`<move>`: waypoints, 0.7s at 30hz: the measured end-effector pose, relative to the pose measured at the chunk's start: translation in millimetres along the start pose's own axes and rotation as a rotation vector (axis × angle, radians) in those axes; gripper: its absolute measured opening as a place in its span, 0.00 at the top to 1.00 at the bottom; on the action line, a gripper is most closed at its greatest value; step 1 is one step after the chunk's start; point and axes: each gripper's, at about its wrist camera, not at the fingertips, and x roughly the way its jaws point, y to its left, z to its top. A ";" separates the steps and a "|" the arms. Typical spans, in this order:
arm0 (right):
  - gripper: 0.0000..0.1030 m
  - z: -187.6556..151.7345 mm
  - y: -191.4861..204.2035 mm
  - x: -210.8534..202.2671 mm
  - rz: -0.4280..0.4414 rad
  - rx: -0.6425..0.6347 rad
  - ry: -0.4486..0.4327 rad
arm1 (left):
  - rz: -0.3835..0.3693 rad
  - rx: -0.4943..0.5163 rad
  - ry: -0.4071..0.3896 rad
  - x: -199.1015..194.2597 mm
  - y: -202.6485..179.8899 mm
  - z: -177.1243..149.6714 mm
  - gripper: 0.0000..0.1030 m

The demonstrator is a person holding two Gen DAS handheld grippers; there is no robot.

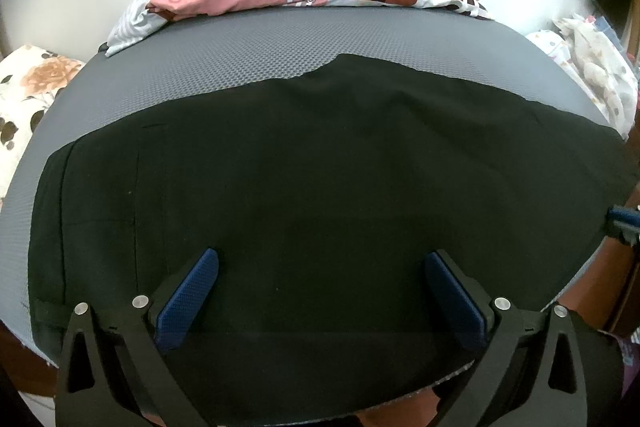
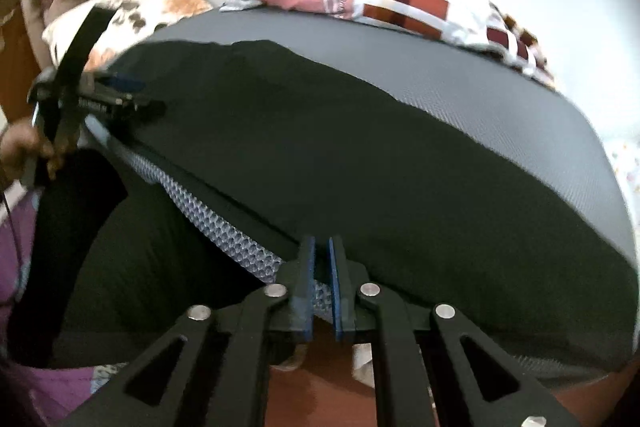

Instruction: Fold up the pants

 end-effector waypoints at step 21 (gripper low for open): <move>0.78 8.3 26.9 10.9 -0.121 -0.240 0.006 | 0.000 -0.003 -0.001 0.4 -2.4 1.0 0.01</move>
